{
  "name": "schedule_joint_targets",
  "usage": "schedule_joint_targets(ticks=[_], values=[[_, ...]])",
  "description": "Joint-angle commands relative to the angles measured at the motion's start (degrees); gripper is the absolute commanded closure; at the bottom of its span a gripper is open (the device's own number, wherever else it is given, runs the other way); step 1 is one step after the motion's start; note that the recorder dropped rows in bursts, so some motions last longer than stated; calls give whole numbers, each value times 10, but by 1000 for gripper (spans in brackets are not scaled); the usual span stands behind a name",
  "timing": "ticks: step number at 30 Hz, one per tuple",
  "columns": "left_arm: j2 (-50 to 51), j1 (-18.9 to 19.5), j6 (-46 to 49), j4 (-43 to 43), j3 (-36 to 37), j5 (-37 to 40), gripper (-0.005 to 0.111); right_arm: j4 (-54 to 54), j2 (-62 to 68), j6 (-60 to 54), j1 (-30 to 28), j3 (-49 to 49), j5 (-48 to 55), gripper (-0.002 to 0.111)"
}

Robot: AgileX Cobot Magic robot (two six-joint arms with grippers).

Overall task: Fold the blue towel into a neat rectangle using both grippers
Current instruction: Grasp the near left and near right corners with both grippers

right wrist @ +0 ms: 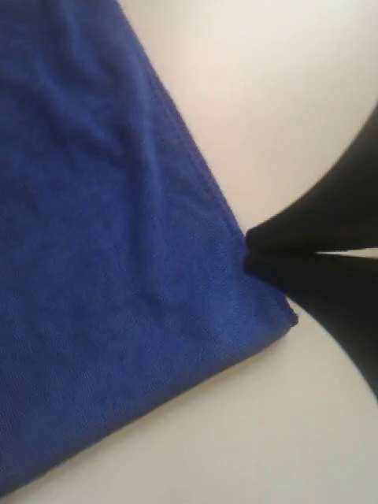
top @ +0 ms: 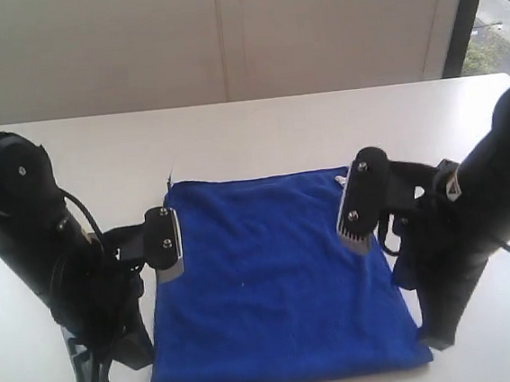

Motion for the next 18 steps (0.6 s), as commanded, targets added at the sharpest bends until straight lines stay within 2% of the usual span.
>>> schedule_joint_targets(ticks=[1, 3, 8, 10, 18], values=[[9, -4, 44, -49, 18, 14, 104, 26, 1, -105, 13, 37, -57, 105], [9, -4, 83, -79, 23, 25, 96, 36, 11, -146, 13, 44, -57, 98], [9, -4, 195, -124, 26, 37, 65, 36, 52, -226, 13, 61, -70, 67], [9, -4, 231, -124, 34, 29, 56, 30, 70, -241, 13, 70, -95, 60], [9, -4, 293, -123, 76, -66, 55, 7, 108, -228, 13, 80, -140, 59]])
